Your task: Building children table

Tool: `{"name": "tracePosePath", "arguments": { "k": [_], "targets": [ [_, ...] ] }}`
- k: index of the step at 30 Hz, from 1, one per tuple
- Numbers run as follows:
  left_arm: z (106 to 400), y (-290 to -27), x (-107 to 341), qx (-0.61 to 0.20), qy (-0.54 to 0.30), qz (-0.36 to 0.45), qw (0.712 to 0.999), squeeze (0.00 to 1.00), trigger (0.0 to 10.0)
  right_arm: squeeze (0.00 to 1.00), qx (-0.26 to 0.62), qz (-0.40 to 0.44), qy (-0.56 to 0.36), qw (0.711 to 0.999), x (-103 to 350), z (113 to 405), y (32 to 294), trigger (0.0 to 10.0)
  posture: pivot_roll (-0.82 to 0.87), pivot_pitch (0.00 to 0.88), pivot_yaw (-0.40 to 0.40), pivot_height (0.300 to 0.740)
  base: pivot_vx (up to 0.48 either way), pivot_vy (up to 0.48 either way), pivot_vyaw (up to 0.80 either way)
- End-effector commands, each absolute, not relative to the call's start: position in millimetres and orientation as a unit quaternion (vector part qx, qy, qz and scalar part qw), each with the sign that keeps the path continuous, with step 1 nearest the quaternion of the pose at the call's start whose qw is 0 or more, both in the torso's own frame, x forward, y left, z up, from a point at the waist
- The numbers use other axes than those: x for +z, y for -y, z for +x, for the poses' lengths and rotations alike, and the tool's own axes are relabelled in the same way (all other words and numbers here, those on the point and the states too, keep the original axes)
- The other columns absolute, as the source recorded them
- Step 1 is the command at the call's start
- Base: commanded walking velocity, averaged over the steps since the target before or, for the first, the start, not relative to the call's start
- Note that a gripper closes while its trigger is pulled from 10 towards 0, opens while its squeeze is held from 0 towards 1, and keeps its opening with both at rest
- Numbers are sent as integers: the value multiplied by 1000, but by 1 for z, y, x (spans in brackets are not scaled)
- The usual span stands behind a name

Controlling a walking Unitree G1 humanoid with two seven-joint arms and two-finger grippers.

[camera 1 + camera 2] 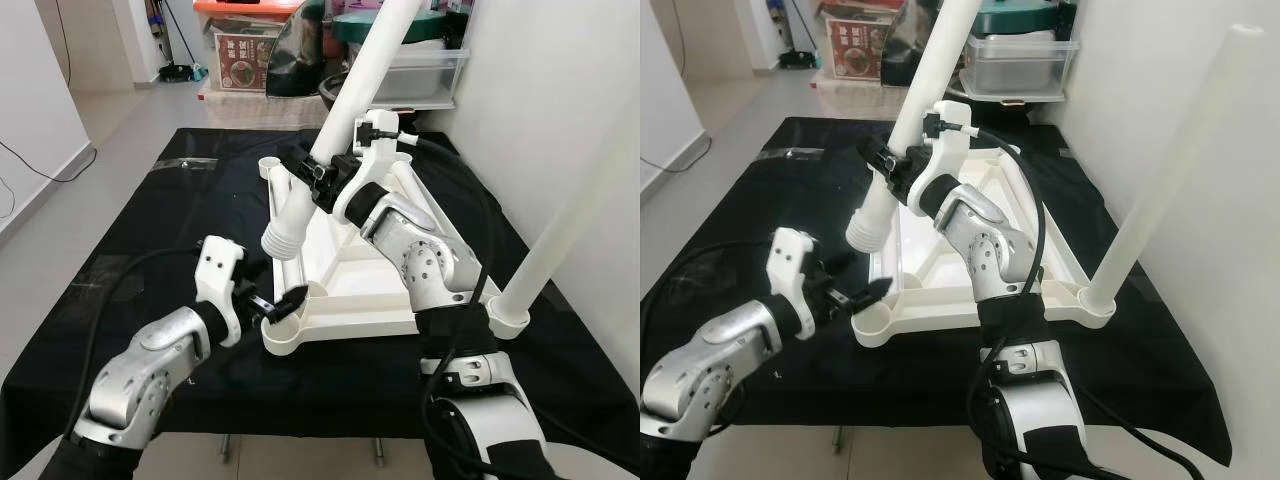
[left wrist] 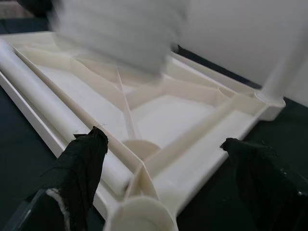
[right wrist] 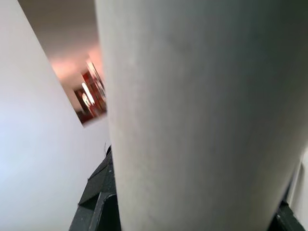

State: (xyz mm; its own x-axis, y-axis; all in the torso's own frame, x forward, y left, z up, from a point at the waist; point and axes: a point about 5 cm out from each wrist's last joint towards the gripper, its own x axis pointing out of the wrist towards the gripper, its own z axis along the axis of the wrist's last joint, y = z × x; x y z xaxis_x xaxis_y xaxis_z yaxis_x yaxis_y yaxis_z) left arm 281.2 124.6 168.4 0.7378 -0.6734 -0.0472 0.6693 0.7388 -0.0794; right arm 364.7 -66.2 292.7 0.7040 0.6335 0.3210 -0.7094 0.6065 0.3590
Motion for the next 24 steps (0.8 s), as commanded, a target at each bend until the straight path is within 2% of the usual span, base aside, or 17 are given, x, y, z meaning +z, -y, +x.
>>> {"name": "tracePosePath", "arguments": {
  "k": [1,2,3,4,7,12,13,14,17,19,24],
  "targets": [
    [274,-121,157,-371,-55,-17,927,0,10000,0,394,256,176,865,332,360,86,0,62,0,-42,740,0,0,0],
    [274,-121,157,-371,-55,-17,927,0,10000,0,394,256,176,865,332,360,86,0,62,0,-42,740,0,0,0],
    [270,-116,153,-375,-60,-21,925,0,10000,0,436,260,217,834,348,351,96,0,62,0,-42,740,0,0,0],
    [270,-116,153,-375,-60,-21,925,0,10000,0,436,260,217,834,348,351,96,0,62,0,-42,740,0,0,0],
    [264,-105,149,-389,-64,-29,919,0,10000,0,541,222,264,768,359,326,102,0,78,0,-55,740,0,0,0],
    [262,-102,149,-394,-65,-33,916,0,10000,0,589,179,256,745,348,315,95,0,80,0,-55,740,0,0,0],
    [261,-104,146,-395,-70,-34,915,0,10000,0,631,158,249,718,341,304,89,0,80,0,-52,740,0,0,0],
    [260,-105,144,-395,-74,-33,915,0,10000,0,644,155,249,707,339,300,87,0,80,0,-51,740,0,0,0],
    [260,-106,143,-395,-76,-32,915,0,10000,0,650,154,250,701,339,298,87,0,80,0,-51,740,0,0,0],
    [259,-107,142,-394,-78,-30,915,0,10000,0,666,143,253,687,337,293,87,0,81,0,-46,740,0,0,0],
    [258,-106,142,-397,-77,-32,914,0,10000,0,675,145,247,680,334,291,90,0,76,0,-41,740,0,0,0]
  ]
}}
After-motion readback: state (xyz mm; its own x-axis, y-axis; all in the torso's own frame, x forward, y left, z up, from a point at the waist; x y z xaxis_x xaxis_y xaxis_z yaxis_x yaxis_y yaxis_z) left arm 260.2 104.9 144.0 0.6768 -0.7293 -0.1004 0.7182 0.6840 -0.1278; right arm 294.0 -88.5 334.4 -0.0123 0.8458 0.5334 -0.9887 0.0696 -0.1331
